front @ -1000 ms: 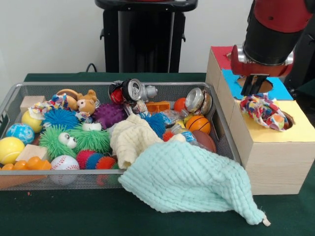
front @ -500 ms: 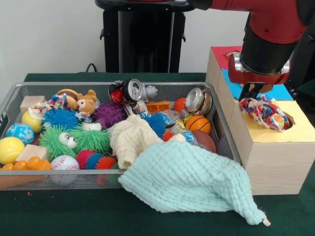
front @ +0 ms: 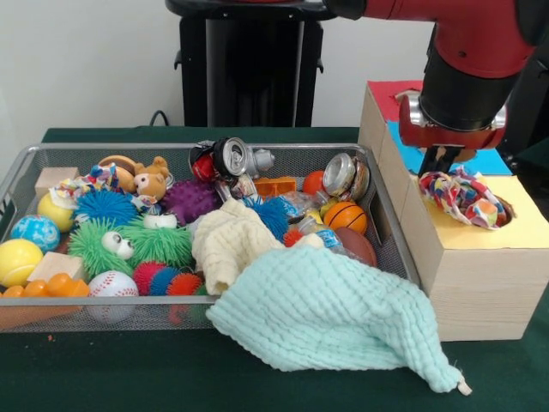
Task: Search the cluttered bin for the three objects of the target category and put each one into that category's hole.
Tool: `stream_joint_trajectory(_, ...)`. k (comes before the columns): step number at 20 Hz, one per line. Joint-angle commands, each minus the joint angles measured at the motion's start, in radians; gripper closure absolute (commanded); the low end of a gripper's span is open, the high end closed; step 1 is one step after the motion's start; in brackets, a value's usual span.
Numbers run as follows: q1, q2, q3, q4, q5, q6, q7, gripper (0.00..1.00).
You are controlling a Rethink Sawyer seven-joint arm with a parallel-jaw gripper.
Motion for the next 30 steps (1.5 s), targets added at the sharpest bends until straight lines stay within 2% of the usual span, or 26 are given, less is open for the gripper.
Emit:
stream_joint_trajectory(1, 0.022, 0.092, 0.111, -0.092, 0.090, -0.065, 0.262, 1.00)
stream_joint_trajectory(13, 0.038, 0.097, 0.109, -0.118, 0.139, -0.075, 0.291, 1.00)
stream_joint_trajectory(19, 0.037, 0.144, 0.096, -0.122, 0.145, -0.130, 0.273, 1.00)
stream_joint_trajectory(23, 0.036, 0.145, 0.089, -0.120, 0.157, -0.122, 0.256, 1.00)
stream_joint_trajectory(26, 0.035, 0.184, 0.073, -0.111, 0.135, -0.158, 0.234, 1.00)
stream_joint_trajectory(30, 0.032, 0.267, 0.041, -0.150, 0.092, -0.186, 0.219, 1.00)
